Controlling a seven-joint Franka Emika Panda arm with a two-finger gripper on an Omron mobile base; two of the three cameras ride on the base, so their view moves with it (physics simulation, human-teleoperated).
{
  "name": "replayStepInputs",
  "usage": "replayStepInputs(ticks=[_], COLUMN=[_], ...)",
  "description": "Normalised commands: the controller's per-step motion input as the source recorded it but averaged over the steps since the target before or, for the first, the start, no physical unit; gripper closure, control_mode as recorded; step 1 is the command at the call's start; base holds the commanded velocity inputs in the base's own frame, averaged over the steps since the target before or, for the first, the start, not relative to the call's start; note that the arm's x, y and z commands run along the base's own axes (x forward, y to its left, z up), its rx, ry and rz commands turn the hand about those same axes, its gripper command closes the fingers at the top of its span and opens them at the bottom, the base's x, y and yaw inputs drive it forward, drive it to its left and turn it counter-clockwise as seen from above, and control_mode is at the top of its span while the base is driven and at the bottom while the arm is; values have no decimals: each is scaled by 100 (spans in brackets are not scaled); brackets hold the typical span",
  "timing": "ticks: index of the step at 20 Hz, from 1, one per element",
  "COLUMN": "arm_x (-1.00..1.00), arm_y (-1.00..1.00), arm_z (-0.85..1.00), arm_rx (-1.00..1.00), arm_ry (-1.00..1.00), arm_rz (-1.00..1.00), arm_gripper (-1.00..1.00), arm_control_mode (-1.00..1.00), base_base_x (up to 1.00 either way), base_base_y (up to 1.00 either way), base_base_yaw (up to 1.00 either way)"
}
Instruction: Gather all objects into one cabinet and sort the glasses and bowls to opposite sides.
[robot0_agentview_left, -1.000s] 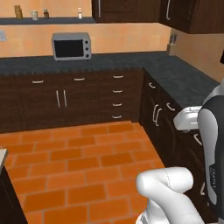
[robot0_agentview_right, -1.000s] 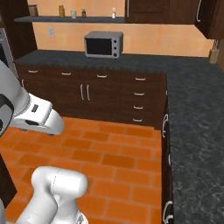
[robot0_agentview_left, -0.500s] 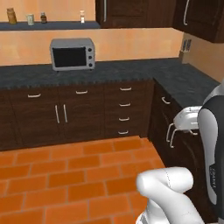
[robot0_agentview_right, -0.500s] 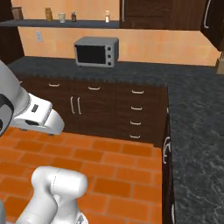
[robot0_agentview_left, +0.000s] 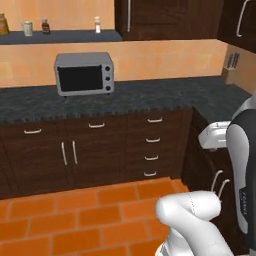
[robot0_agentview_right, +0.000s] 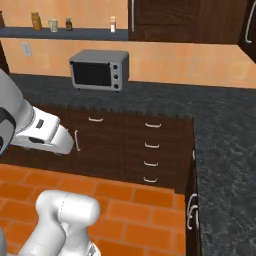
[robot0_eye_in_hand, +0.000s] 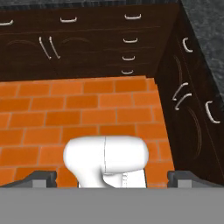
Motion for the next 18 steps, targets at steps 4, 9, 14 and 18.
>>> replayStepInputs(ticks=[4,9,14,18], arm_x=[0,0,0,0], arm_y=[0,0,0,0], arm_z=[0,0,0,0], arm_rx=[0,0,0,0], arm_ry=[0,0,0,0], arm_rz=[0,0,0,0], arm_gripper=[-100,-100,-100,-100], arm_control_mode=[100,100,100,100], base_base_x=[100,82,48,59], base_base_y=[37,90,100,100], base_base_yaw=[0,0,0,0])
